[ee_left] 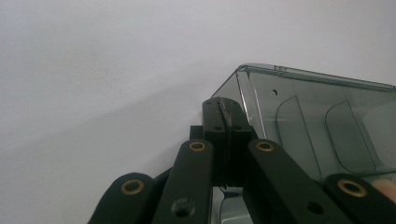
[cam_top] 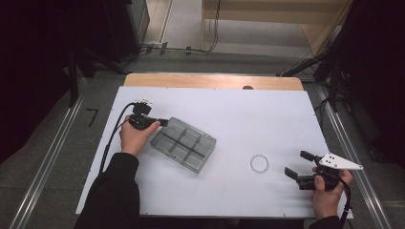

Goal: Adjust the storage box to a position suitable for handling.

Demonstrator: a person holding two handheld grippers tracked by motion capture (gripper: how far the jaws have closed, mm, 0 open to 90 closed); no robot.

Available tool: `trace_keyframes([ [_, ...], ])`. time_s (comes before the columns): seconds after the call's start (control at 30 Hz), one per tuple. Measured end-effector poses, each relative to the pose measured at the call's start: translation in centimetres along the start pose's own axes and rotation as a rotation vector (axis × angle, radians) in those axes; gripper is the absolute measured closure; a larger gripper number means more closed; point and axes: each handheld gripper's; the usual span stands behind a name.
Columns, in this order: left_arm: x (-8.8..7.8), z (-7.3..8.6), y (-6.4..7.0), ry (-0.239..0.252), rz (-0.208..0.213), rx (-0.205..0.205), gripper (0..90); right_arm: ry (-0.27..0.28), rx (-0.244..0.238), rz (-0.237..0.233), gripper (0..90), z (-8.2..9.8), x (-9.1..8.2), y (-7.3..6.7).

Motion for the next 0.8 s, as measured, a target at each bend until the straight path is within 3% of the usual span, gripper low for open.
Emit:
trace_keyframes([
  [0.27,0.8,-0.1,1.5,-0.025,0.029,0.036,90.0,0.0,0.0,0.0,0.0,0.0,0.0,0.0],
  [0.73,0.6,0.8,3.3,-0.05,0.047,0.062,90.0,0.0,-0.005,-0.002,0.0,0.0,0.0,0.0],
  [0.8,0.5,1.1,3.7,-0.045,0.052,0.051,90.0,0.0,-0.005,-0.001,0.0,0.0,0.0,0.0],
])
Point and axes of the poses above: each handheld gripper's, and its own axes: x roughly forward along the jaws, z roughly out of its underside, y roughly to its right, and after that the axes turned 2 degrees about x, right-handed
